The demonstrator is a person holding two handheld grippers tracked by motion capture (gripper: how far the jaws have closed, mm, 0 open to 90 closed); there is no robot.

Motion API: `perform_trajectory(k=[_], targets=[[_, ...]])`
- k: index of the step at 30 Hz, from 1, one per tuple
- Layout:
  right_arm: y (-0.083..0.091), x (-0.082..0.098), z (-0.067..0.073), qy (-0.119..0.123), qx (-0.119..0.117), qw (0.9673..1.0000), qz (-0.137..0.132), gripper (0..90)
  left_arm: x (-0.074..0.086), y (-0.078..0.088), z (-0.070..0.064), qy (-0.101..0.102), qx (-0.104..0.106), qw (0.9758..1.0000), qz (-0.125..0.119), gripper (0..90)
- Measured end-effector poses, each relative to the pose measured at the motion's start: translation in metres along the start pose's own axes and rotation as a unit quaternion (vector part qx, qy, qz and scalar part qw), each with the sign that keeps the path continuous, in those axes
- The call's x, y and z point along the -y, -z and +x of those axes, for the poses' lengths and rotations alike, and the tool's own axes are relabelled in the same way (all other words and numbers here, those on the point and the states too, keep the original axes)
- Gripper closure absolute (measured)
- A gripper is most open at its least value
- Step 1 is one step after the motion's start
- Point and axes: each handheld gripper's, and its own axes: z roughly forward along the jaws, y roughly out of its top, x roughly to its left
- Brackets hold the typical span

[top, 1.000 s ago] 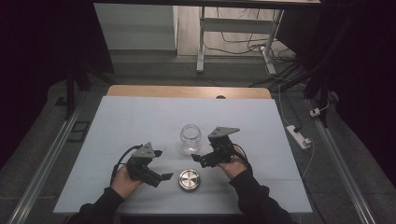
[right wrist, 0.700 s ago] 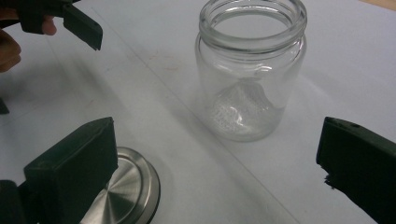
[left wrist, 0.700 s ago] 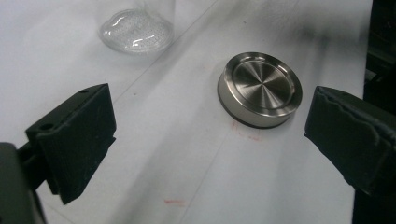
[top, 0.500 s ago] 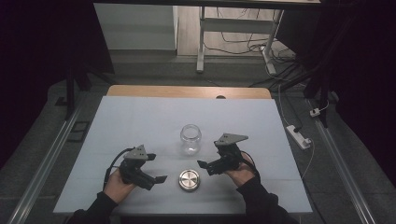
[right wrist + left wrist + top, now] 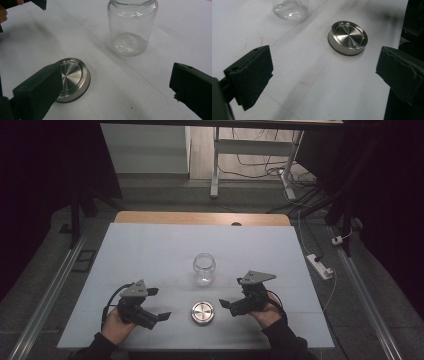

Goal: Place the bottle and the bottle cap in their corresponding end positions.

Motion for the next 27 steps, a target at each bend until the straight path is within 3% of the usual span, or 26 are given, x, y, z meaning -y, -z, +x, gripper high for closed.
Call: perform_trajectory(k=[8, 27], targets=[[0.016, 0.013, -0.002, -0.012, 0.021, 0.9997, 0.001, 0.0, 0.010, 0.013, -0.002, 0.007, -0.017, 0.9998, 0.000, 0.7], [0.064, 0.051, -0.004, -0.041, 0.082, 0.9958, -0.002, 0.0, 0.042, 0.044, -0.003, 0.049, -0.050, 0.9975, -0.009, 0.2]])
